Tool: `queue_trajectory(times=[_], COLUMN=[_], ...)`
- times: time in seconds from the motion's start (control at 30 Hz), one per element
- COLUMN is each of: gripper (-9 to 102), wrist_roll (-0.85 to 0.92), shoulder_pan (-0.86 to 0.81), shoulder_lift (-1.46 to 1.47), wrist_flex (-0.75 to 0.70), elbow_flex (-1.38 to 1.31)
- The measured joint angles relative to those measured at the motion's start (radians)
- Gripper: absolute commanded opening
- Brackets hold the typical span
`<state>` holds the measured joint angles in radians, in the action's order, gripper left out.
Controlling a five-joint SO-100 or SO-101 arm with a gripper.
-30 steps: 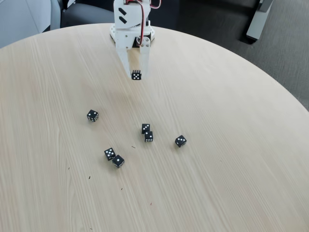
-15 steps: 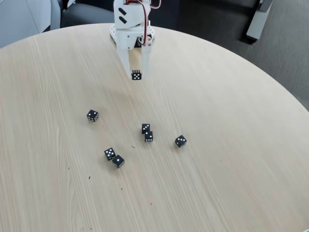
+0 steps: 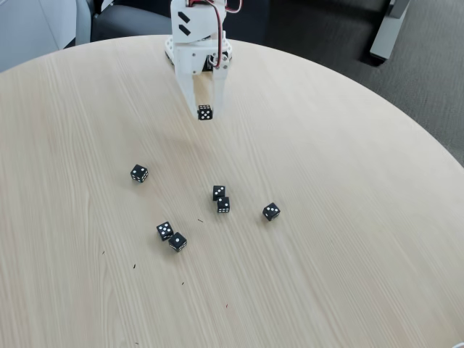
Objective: Pick up the dice with number 6
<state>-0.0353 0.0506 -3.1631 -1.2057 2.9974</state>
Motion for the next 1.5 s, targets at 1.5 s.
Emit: queue_trajectory(times=[1.5], gripper=[0], wrist_roll=[-0.069], shoulder_pan=[0.014], shoulder_lift=[0.0], wrist_flex=[0.0], elbow_flex=[0.0])
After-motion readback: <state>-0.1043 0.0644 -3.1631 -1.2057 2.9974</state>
